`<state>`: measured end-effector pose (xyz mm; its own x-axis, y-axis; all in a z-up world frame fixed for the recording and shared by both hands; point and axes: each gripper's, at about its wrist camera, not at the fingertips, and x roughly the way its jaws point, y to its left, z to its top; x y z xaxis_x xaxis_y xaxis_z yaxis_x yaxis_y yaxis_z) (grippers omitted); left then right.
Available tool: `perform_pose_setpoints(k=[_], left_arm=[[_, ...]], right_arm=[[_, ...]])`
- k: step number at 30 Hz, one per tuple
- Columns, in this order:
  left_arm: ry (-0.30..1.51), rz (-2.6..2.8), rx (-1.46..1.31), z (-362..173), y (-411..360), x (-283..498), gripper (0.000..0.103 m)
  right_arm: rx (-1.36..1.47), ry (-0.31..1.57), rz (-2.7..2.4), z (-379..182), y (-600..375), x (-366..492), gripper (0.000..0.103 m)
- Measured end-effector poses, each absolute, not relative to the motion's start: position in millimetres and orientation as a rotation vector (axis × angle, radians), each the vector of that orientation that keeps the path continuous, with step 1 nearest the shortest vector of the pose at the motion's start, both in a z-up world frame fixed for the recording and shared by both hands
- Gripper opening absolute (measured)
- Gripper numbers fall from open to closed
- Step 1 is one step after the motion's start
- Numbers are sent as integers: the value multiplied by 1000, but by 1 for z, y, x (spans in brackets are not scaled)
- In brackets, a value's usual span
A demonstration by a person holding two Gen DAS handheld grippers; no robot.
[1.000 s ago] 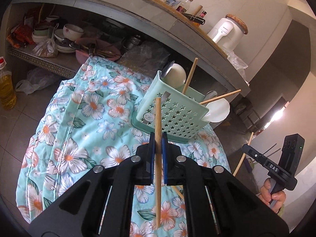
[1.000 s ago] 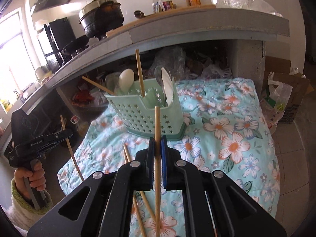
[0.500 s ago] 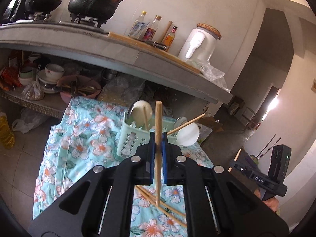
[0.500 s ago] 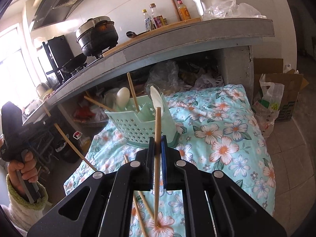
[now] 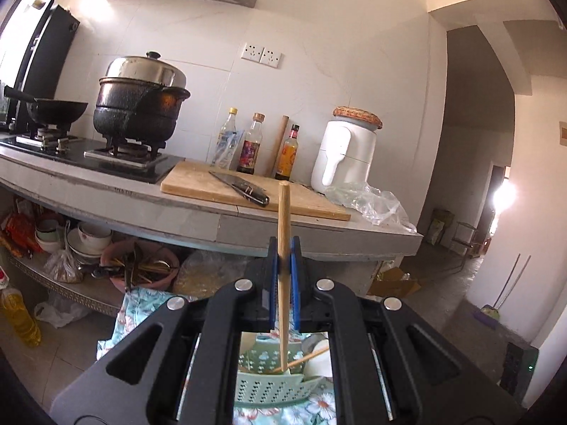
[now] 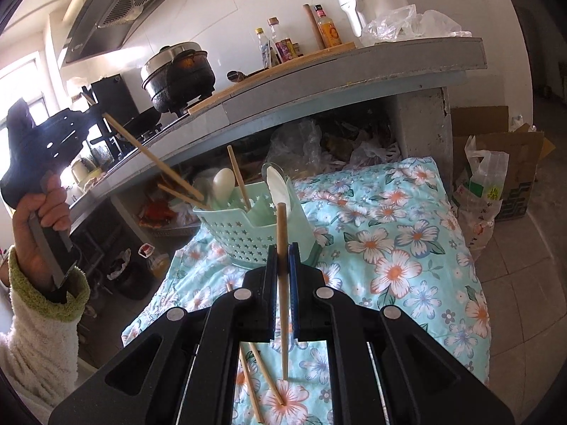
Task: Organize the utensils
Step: 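Drop the chopstick into the caddy with the left gripper while the right gripper carries its chopstick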
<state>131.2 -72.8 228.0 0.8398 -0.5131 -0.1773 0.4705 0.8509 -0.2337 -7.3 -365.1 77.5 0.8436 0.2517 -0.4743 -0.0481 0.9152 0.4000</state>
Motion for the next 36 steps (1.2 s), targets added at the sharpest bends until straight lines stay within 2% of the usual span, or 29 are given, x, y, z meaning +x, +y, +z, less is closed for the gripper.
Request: perform_pose_setpoints(k=[8,18,26,27,28,30,36], left_arm=[[197,-431,-87,201,-108,166,5],[271,-430,-56,149,-124,191,5],[329,-469,-64,132,-122,193,7],[330,-473,-64,131,-121,191,16],[328,-474,-67,132,-119,189,31],[311,-475,-76,134,-115,182,43],[280,-493,-95,146,-97,155,59]], right_arm=[[399,543,177,78,-368,-9,7],[410,548,181,77,-370,-7,7],[406,556,176,77,-368,-6,7],[404,556,175,77,-367,-6,7],[402,556,174,78,-367,-6,7],[396,555,172,79,-365,-6,7],[379,553,165,82,-358,-8,7]])
